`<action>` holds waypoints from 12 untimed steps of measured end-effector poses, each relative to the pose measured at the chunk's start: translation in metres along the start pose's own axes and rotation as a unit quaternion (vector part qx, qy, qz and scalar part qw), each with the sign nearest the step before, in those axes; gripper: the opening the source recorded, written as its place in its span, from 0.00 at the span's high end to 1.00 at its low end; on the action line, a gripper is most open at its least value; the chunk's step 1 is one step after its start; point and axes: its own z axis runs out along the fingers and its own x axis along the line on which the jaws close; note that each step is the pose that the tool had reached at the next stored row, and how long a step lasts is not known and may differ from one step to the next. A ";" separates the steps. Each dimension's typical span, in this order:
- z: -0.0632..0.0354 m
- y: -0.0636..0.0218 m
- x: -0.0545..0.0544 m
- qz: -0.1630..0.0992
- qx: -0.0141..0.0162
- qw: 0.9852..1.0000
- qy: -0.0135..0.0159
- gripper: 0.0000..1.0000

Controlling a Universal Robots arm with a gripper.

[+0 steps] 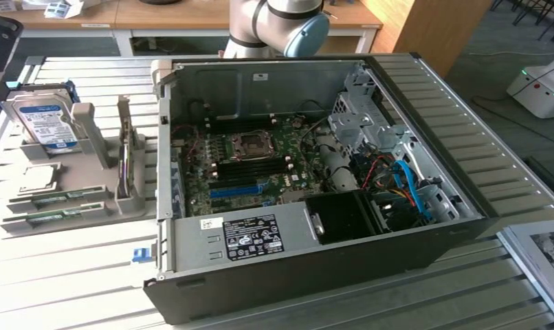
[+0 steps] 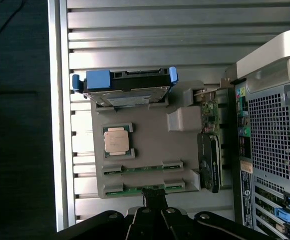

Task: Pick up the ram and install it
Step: 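Pick up the ram and move it above insertion slot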

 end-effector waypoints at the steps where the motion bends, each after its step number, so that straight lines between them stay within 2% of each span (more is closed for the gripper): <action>1: 0.0000 0.0000 0.000 -0.002 0.000 1.000 0.000 0.90; 7: 0.0000 0.0000 0.000 -0.029 -0.001 1.000 0.001 0.90; 12: 0.0000 0.0000 0.000 -0.057 -0.001 0.998 0.003 0.90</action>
